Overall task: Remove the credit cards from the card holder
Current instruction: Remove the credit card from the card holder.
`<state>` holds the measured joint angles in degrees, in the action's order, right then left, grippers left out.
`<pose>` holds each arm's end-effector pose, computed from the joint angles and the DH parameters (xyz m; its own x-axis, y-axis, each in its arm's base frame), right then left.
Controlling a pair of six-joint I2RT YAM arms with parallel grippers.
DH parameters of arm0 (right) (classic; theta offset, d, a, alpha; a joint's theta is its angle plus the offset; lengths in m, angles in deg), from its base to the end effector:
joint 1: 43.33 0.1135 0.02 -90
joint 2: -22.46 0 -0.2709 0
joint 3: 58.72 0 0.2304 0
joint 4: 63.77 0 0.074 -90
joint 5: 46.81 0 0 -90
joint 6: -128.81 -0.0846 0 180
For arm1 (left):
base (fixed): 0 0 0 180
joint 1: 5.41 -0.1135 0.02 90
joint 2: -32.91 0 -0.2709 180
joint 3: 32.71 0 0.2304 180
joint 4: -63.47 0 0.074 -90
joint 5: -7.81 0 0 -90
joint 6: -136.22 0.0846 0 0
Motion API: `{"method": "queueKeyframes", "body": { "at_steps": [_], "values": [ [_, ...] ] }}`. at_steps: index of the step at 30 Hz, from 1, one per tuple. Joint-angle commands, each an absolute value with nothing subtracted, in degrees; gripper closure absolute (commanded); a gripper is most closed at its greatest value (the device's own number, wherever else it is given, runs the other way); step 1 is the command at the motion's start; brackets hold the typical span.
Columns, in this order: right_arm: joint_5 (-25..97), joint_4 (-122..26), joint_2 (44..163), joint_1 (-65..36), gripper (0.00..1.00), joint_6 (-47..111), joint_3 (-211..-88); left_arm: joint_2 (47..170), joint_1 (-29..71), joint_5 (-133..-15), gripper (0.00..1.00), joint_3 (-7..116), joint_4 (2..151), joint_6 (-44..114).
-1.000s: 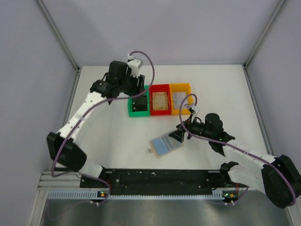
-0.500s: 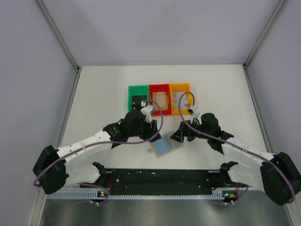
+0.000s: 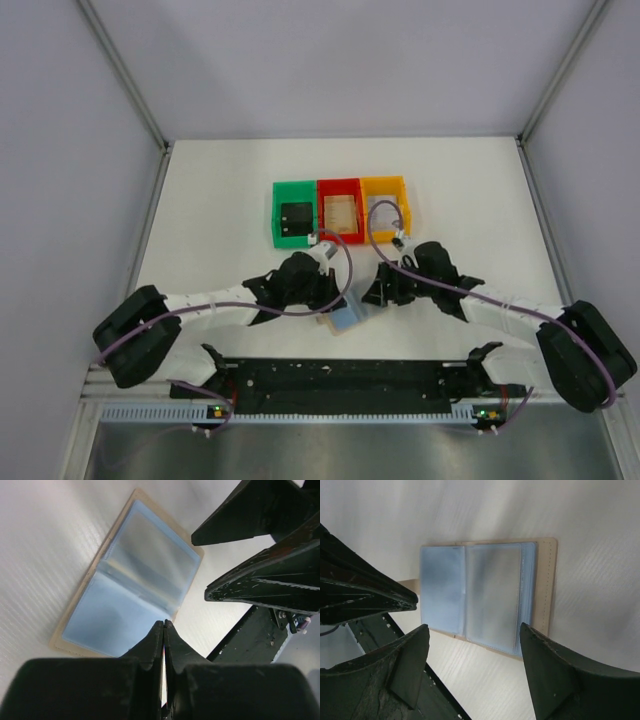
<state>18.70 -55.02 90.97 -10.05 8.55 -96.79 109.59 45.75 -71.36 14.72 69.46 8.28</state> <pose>0.1784 0.1591 0.1534 -0.8433 -0.0050 -0.5375 -0.3971 0.6796 0.6168 0.1676 -0.2334 0.1739 -0.8149 0.0492 -0.5775 0.4568 0.6678 -0.5877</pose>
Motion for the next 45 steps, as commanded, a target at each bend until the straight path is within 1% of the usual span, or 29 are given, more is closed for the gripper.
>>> {"method": "queueKeyframes", "body": {
  "at_steps": [1,7,16,23,28,39,45],
  "values": [
    [18.67,-56.23,92.33,-9.05,0.3,8.14,-99.56,112.0,46.01,-72.17,0.96,13.24,64.51,6.93],
    [18.14,-55.53,92.86,-8.35,0.34,8.49,-99.91,115.52,46.1,-71.56,1.0,12.53,64.86,6.05],
    [19.37,-53.77,94.52,-8.35,0.36,8.84,-100.09,117.98,45.92,-70.85,1.0,12.97,65.3,5.08],
    [16.56,-54.47,97.16,-7.73,0.36,8.85,-100.53,119.3,46.01,-70.06,1.0,13.15,64.94,4.82],
    [13.22,-58.68,97.95,-6.68,0.37,6.21,-100.44,119.04,46.01,-69.88,1.0,13.06,64.77,4.73],
    [7.42,-68.61,102.44,-5.1,0.44,0.67,-101.94,119.04,46.01,-68.92,1.0,12.45,62.93,3.68],
    [6.63,-70.38,102.88,-2.02,0.45,0.14,-104.13,113.6,45.92,-72.25,1.0,8.76,60.64,0.87]
  ]
}}
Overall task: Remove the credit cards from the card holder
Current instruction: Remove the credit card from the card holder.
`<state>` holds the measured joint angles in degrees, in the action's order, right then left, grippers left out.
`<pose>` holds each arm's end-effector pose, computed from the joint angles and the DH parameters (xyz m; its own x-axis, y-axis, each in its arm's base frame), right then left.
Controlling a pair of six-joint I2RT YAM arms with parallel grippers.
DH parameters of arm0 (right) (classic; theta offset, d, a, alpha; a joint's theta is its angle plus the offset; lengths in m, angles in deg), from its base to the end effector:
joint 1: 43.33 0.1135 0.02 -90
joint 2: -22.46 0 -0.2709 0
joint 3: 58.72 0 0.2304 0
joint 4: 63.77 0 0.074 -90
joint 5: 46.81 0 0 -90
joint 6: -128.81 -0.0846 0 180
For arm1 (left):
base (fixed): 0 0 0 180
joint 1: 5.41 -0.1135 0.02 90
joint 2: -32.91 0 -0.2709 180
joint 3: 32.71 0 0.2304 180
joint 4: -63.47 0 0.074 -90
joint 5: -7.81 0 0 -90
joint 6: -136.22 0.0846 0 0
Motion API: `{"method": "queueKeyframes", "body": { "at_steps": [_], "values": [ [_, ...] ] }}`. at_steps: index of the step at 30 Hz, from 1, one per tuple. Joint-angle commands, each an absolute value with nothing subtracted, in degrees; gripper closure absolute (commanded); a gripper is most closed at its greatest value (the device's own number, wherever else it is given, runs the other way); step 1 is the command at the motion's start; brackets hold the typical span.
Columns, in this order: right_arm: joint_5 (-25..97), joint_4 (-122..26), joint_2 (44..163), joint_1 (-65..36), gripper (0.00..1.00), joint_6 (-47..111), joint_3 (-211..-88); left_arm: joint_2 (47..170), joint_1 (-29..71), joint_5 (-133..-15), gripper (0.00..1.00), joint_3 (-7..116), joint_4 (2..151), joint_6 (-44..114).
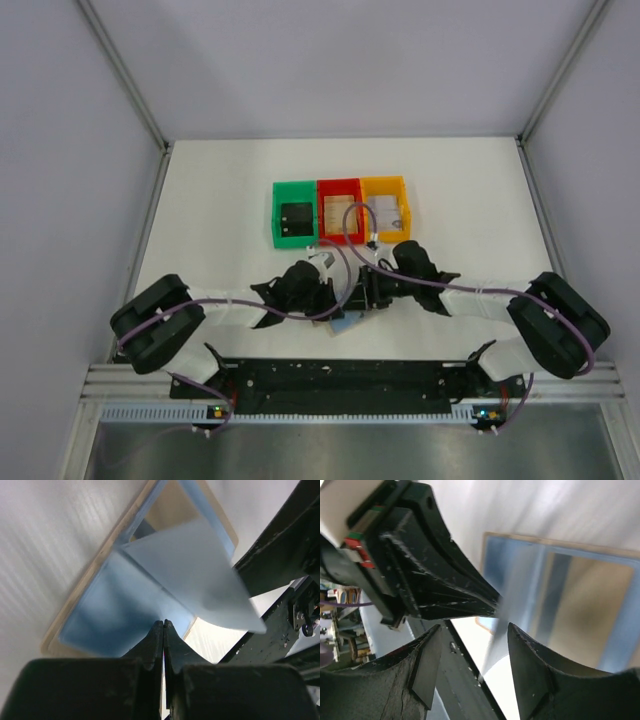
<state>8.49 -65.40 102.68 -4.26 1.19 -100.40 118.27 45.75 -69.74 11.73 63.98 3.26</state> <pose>0.1785 0.2069 0.1507 -0.9013 -0.0853 -0.4246 -0.4057 0.5094 0.7589 0.1674 -0.2370 0.1290 -0.8911 0.0456 -0.4515 0.3480 0.7073 -0.6154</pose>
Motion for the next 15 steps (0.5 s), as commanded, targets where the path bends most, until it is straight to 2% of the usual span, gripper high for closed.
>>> {"method": "queueKeyframes", "body": {
  "at_steps": [1,5,9,11,15],
  "values": [
    [6.62,-70.38,102.96,-1.5,0.45,0.14,-104.66,111.59,45.92,-74.0,1.0,7.62,60.2,-0.09],
    [7.06,-68.02,103.84,0.87,0.45,1.72,-107.55,100.52,45.92,-81.64,1.0,1.04,60.9,-4.22],
    [7.85,-65.9,106.91,3.25,0.45,3.13,-109.84,86.9,45.92,-90.52,0.91,-3.02,65.29,-6.25],
    [7.77,-65.99,108.32,3.78,0.45,3.22,-110.2,81.01,45.92,-91.85,0.87,-3.73,67.66,-5.82],
    [11.89,-60.65,105.79,3.78,0.46,6.54,-111.16,77.29,46.01,-91.16,0.83,-2.15,70.04,-4.85]
  ]
}}
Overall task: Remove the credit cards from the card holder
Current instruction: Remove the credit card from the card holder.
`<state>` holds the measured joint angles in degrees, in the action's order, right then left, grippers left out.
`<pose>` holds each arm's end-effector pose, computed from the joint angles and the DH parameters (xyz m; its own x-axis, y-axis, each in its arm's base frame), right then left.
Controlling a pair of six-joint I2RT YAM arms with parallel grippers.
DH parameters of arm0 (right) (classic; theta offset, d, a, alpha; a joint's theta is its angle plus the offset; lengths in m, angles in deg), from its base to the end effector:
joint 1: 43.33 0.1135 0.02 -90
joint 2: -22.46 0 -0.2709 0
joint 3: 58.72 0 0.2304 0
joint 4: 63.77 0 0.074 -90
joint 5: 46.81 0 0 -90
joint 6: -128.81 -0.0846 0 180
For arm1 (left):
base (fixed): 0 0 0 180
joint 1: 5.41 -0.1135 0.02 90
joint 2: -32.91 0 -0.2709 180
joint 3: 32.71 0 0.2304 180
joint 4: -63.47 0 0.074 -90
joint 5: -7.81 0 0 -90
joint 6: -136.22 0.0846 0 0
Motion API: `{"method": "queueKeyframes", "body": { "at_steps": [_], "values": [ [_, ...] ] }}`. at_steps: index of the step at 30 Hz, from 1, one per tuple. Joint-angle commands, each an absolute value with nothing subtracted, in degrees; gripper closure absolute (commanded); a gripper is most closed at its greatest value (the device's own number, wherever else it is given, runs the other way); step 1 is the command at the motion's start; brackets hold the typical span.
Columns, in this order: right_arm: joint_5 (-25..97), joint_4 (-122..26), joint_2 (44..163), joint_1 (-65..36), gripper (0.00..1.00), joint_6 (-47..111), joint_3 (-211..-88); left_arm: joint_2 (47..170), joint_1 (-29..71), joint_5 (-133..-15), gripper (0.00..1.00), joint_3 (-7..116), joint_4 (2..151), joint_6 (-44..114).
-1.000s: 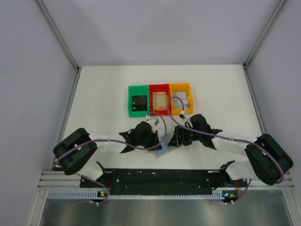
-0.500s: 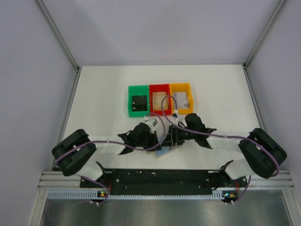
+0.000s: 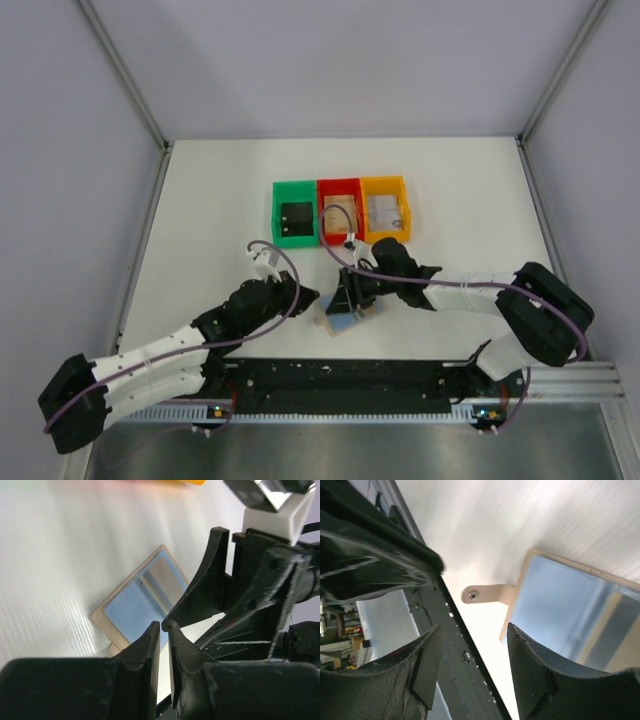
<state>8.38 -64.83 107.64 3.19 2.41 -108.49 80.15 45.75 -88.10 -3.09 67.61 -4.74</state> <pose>0.1738 0.2534 0.1690 -0.8585 -0.1972 -0.4734 -0.5102 0.4224 0.7492 0.1338 -0.1523 0.1840 -0.7016 -0.3605 -0.6146 0.2696 0.6641 -0.6973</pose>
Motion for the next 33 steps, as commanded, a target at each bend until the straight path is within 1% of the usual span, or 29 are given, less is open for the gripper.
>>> {"method": "queueKeyframes", "body": {
  "at_steps": [1,3,6,9,13,19,21,25,33],
  "values": [
    [13.29,-58.1,104.73,3.61,0.46,8.12,-112.03,77.64,46.01,-90.54,0.82,-1.54,70.04,-4.59],
    [17.15,-52.83,102.45,3.26,0.46,10.24,-113.01,79.83,46.01,-88.53,0.81,0.04,69.08,-4.06],
    [20.33,-49.38,99.55,0.1,0.44,10.95,-111.79,86.14,46.01,-84.58,0.8,2.68,66.54,-3.97],
    [21.57,-47.37,97.61,-3.5,0.39,11.21,-108.98,92.91,46.01,-80.8,0.8,4.71,63.37,-3.88],
    [21.74,-47.35,95.76,-6.15,0.36,11.48,-105.9,101.62,46.01,-77.45,0.81,8.31,63.27,-2.39],
    [22.71,-47.18,96.02,-6.94,0.36,11.74,-104.22,112.08,46.01,-73.75,0.85,11.04,62.84,-1.6],
    [22.62,-47.09,96.2,-7.03,0.36,11.83,-104.05,114.54,46.01,-73.23,0.87,11.39,62.75,-1.68],
    [22.62,-47.0,96.64,-7.03,0.36,11.92,-103.69,118.33,46.01,-71.21,0.89,12.44,62.22,-2.12],
    [22.71,-46.12,96.72,-7.03,0.36,12.53,-103.52,119.04,46.01,-71.11,0.91,12.44,62.22,-2.21]
  ]
}}
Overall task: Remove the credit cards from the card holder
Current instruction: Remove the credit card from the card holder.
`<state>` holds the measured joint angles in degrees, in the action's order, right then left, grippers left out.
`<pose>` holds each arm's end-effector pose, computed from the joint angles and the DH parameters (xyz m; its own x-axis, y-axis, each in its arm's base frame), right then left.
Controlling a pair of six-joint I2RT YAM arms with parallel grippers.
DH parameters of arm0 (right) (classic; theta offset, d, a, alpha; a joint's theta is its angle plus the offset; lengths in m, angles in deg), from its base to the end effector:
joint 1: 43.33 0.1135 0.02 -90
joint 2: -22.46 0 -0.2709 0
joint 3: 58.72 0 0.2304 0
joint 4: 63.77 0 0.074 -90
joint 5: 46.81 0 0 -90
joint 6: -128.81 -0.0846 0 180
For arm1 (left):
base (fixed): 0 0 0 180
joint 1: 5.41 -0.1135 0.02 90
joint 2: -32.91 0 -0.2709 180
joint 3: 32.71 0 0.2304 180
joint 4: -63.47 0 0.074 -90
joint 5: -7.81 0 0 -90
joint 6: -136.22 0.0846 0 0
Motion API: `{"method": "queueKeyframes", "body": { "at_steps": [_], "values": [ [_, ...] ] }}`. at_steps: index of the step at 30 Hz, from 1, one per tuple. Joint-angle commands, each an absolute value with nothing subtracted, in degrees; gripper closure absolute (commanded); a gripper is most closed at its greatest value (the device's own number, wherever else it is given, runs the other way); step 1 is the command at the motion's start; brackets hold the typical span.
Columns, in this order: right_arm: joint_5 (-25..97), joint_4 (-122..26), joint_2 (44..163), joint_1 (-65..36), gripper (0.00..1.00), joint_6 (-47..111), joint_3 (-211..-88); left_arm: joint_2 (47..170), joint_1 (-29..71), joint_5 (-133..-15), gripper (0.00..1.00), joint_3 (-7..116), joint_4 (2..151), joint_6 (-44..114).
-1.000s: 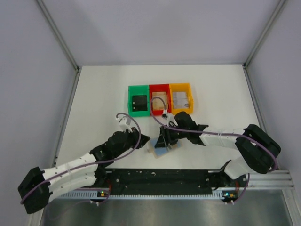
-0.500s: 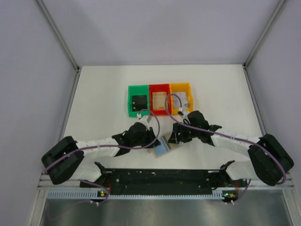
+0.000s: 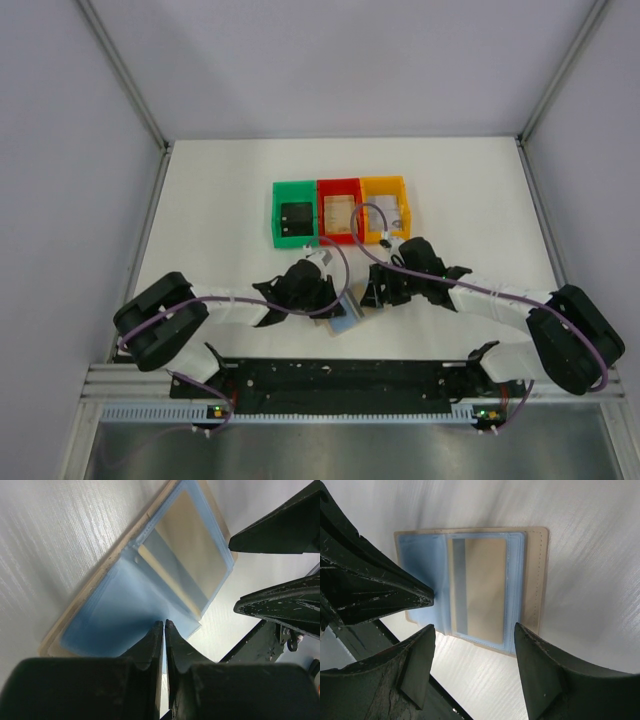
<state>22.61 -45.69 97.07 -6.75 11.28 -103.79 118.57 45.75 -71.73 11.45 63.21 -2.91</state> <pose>0.1845 0.1740 0.1479 -0.8718 -0.1082 -0.4777 -0.3893 0.7449 0.5418 0.1701 -0.2357 0.1273 -0.9145 -0.0500 -0.4015 0.2446 0.7223 -0.6469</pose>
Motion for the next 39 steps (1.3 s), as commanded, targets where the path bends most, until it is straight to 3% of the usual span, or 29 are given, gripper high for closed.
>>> {"method": "queueKeyframes", "body": {
  "at_steps": [1,15,26,30,39],
  "values": [
    [22.19,-45.95,96.99,-7.03,0.36,12.62,-103.52,118.95,46.01,-71.2,0.91,12.36,62.22,-2.21],
    [16.12,-50.06,99.8,-7.03,0.41,11.75,-103.26,119.74,46.01,-70.15,0.91,12.44,61.61,-2.47],
    [9.62,-56.75,100.24,-7.03,0.53,8.05,-102.9,119.3,46.36,-70.15,0.91,12.18,61.43,-2.47],
    [8.3,-57.28,99.19,-6.94,0.58,7.61,-103.25,117.73,46.36,-71.11,0.92,11.66,61.69,-2.39],
    [6.18,-57.64,99.62,-3.35,0.58,7.61,-106.32,107.63,46.45,-77.08,0.91,7.27,64.15,-3.88]
  ]
}}
